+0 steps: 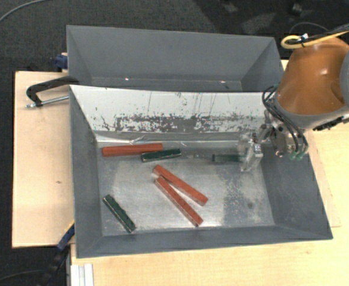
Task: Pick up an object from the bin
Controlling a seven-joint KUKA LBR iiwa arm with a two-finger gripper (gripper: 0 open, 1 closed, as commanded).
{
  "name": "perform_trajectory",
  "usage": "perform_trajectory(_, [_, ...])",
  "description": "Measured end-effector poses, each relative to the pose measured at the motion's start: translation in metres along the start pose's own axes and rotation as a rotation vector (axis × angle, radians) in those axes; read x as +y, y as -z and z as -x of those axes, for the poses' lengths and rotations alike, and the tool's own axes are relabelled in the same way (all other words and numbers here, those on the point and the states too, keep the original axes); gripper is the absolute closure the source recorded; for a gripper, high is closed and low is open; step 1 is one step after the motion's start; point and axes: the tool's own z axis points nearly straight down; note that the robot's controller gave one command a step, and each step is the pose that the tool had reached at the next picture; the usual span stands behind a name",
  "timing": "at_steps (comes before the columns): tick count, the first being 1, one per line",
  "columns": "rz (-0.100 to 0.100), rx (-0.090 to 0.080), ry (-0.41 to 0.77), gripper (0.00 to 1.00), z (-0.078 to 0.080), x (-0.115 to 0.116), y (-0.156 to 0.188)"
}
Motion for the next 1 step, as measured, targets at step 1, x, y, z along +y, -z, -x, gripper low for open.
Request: perform_trajectory(1, [0.004,-0.001,0.767,1.00,0.0152,0.0328,0.0822])
